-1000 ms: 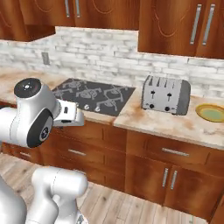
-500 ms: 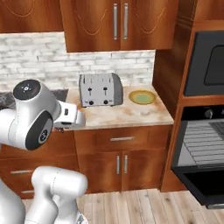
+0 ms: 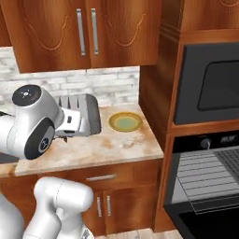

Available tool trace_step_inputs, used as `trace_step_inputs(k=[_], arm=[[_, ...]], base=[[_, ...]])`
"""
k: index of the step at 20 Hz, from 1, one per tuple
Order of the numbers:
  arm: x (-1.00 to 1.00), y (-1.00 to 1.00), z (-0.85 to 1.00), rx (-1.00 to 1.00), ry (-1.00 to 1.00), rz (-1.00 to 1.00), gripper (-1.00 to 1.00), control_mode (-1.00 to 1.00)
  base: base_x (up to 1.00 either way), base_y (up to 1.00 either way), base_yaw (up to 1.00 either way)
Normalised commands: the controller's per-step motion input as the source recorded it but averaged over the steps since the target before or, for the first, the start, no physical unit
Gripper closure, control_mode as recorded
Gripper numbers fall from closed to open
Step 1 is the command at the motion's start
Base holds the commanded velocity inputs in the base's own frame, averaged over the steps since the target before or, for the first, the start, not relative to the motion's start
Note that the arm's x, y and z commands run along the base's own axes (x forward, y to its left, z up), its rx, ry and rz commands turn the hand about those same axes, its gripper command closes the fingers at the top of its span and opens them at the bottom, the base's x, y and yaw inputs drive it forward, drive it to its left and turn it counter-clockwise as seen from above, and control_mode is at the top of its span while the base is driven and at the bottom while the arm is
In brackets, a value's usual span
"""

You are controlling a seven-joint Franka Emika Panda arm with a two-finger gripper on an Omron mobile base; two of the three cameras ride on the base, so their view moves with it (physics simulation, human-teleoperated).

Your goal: Take the fish from the oven and place it on the plate on the counter.

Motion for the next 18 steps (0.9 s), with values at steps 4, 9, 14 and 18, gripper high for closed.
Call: trace_step_inputs(k=[4, 9, 14, 18], arm=[[0.00, 0.00, 0.00, 0.00, 0.00, 0.00, 1.00, 1.00], [0.00, 0.00, 0.00, 0.00, 0.00, 0.00, 1.00, 1.00], [0.00, 0.00, 0.00, 0.00, 0.00, 0.00, 1.00, 1.00], [0.00, 0.00, 0.00, 0.00, 0.00, 0.00, 1.00, 1.00]], base=[[1.00, -0.55, -0.40], [1.00, -0.06, -0.38], [0.83, 0.04, -0.09], [0.24, 0.01, 0.00]])
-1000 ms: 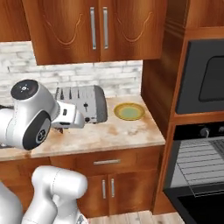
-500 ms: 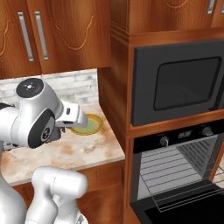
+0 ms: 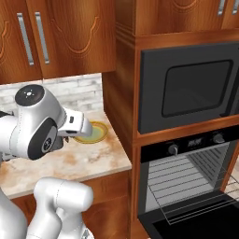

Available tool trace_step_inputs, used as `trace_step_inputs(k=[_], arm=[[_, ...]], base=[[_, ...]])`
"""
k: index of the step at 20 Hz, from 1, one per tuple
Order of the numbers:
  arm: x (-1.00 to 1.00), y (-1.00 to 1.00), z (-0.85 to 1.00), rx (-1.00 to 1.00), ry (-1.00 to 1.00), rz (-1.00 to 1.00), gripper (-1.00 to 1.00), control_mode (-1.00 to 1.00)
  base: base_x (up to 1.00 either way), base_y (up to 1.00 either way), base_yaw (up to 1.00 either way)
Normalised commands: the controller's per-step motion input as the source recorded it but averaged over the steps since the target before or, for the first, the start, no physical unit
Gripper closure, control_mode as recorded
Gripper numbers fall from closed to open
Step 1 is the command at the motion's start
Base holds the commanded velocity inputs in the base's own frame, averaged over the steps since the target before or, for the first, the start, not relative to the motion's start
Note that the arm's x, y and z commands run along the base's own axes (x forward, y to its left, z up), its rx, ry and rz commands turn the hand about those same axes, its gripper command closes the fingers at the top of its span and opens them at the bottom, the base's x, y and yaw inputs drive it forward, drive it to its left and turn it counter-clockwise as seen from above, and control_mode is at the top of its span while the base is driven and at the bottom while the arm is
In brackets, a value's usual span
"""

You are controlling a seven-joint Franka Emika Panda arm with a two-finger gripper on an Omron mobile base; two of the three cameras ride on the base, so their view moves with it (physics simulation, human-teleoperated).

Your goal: Take the fish from the oven and place it on the plate on the counter.

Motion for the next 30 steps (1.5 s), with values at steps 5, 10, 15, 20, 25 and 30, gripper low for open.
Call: trace_step_inputs(k=[5, 10, 15, 20, 25, 30], arm=[[0.00, 0.00, 0.00, 0.00, 0.00, 0.00, 1.00, 1.00], [0.08, 0.06, 0.00, 0.00, 0.00, 0.01, 1.00, -1.00], [0.88, 0.49, 0.00, 0.00, 0.00, 0.13, 1.00, -1.00], [1.00, 0.21, -0.02, 0.00, 0.00, 0.10, 1.00, -1.00], [0.88, 0.00, -0.56, -0.03, 0.07, 0.00, 1.00, -1.00], [0.87, 0.00, -0.86, 0.00, 0.25, 0.00, 1.00, -1.00]], base=[[0.00, 0.00, 0.00], [0.04, 0.02, 0.00], [0.00, 0.00, 0.00], [0.00, 0.00, 0.00], [0.00, 0.00, 0.00], [0.00, 0.00, 0.00]])
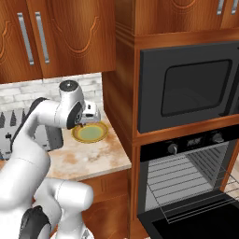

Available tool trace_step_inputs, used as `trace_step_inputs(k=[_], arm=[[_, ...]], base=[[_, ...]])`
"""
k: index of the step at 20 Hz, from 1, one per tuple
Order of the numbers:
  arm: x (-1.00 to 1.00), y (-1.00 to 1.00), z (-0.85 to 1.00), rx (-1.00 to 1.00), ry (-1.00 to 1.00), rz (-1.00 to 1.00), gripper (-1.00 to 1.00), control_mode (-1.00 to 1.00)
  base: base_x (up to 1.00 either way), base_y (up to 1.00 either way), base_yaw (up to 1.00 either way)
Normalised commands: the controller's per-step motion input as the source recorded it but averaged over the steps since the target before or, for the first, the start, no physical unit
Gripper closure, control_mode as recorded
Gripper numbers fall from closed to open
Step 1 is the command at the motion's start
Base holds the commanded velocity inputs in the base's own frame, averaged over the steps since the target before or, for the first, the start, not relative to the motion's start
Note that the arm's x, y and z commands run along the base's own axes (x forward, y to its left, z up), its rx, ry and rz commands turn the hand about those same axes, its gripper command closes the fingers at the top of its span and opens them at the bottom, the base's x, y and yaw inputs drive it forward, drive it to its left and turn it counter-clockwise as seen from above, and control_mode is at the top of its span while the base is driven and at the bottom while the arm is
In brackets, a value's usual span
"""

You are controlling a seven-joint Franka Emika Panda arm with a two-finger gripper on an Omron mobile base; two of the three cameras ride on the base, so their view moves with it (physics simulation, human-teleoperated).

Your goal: Take the fish from the oven and place it on the plate on the counter.

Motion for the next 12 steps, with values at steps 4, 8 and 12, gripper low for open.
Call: trace_step_inputs(k=[4, 8, 12], arm=[[0.78, 0.01, -0.84, 0.00, 0.32, 0.01, 1.00, -1.00], [0.65, 0.25, -0.45, 0.00, 0.28, 0.02, 1.00, -1.00], [0.56, 0.39, -0.29, -0.12, 0.01, 0.02, 1.00, -1.00]], base=[[0.00, 0.00, 0.00], [0.00, 0.00, 0.00], [0.00, 0.00, 0.00]])
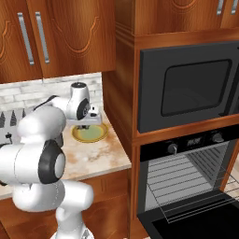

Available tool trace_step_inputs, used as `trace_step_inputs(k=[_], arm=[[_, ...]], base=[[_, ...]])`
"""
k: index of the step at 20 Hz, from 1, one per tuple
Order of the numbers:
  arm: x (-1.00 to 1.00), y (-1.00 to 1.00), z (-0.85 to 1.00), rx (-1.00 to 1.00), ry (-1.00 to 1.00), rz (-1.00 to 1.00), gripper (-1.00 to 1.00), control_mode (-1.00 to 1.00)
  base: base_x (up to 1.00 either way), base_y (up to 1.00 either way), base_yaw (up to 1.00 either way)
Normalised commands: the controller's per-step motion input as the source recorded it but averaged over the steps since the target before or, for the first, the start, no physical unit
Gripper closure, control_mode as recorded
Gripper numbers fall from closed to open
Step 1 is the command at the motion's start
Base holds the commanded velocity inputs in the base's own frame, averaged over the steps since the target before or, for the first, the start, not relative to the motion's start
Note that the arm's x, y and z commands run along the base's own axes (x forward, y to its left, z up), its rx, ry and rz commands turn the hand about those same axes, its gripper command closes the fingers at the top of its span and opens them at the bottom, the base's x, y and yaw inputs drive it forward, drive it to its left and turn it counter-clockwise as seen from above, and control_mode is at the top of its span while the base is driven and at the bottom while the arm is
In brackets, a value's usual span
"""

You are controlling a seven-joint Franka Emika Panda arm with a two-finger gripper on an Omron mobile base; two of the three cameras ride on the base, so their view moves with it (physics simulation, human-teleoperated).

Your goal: Take the fish from the oven and place it on the plate on the counter.

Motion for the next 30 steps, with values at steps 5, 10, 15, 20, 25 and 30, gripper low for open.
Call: trace_step_inputs(k=[5, 10, 15, 20, 25, 30], arm=[[0.54, 0.16, -0.37, -0.09, -0.04, 0.01, 1.00, -1.00], [0.34, 0.01, -0.57, 0.00, -0.06, 0.00, 1.00, -1.00], [0.43, 0.00, -0.30, 0.02, -0.13, 0.00, 1.00, -1.00], [0.43, 0.01, -0.15, 0.01, -0.04, 0.00, 1.00, -1.00], [0.57, 0.07, -0.38, 0.00, 0.00, 0.00, 1.00, -1.00], [0.22, 0.07, -0.14, 0.00, 0.00, 0.00, 1.00, -1.00]], base=[[0.00, 0.00, 0.00], [0.00, 0.00, 0.00], [0.00, 0.00, 0.00], [0.00, 0.00, 0.00], [0.00, 0.00, 0.00], [0.00, 0.00, 0.00]])
